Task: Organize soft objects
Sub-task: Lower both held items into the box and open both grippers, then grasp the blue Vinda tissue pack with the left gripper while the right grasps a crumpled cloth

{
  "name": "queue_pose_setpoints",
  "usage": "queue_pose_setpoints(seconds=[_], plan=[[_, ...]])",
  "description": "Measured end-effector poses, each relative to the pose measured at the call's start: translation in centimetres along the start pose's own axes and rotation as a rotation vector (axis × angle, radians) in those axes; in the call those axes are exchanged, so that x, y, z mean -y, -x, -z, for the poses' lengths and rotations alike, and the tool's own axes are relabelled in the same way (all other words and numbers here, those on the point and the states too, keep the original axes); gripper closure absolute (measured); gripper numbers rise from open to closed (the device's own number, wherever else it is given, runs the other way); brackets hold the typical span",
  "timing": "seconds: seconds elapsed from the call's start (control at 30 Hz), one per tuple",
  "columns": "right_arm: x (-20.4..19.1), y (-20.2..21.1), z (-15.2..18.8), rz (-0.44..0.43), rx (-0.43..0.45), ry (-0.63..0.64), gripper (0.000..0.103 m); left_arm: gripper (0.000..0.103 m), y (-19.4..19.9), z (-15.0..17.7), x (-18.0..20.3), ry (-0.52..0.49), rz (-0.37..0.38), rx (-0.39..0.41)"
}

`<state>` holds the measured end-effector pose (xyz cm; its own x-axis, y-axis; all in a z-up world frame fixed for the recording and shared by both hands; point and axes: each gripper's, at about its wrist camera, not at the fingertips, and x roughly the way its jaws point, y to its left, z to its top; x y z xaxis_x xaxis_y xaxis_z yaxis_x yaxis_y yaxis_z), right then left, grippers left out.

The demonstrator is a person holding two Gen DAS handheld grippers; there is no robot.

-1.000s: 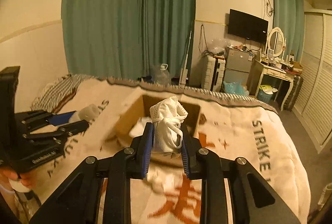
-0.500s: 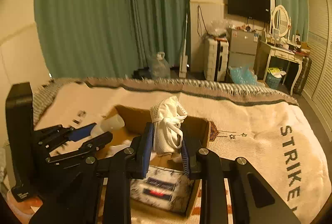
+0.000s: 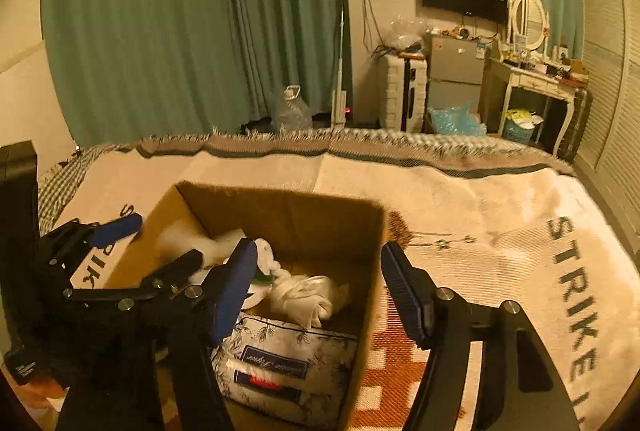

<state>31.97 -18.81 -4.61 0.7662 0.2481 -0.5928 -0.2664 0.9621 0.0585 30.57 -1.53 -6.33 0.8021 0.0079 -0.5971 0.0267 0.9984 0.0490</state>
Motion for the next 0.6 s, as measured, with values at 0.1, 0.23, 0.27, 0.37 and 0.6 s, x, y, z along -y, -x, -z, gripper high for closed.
queue_pose_setpoints(seconds=[0.1,0.23,0.27,0.37,0.6], plan=[[-0.2,3.7,-1.2,0.018,0.031,0.017,0.038,0.023,3.7,-1.5,-0.1,0.011,0.012,0.042],[-1.0,10.4,-3.0,0.037,0.082,0.035,0.038,0.023,11.2,-3.9,-0.3,-0.003,0.016,0.134],[-1.4,12.0,-3.4,0.042,0.097,0.039,0.038,0.023,12.9,-4.4,-0.3,-0.008,0.017,0.157],[-2.4,17.8,-4.4,0.046,0.149,0.053,0.038,0.016,19.1,-5.6,-0.8,-0.009,0.020,0.242],[-5.4,30.2,-4.1,0.073,0.257,0.088,0.011,0.007,30.6,-4.4,-2.0,0.011,0.010,0.383]])
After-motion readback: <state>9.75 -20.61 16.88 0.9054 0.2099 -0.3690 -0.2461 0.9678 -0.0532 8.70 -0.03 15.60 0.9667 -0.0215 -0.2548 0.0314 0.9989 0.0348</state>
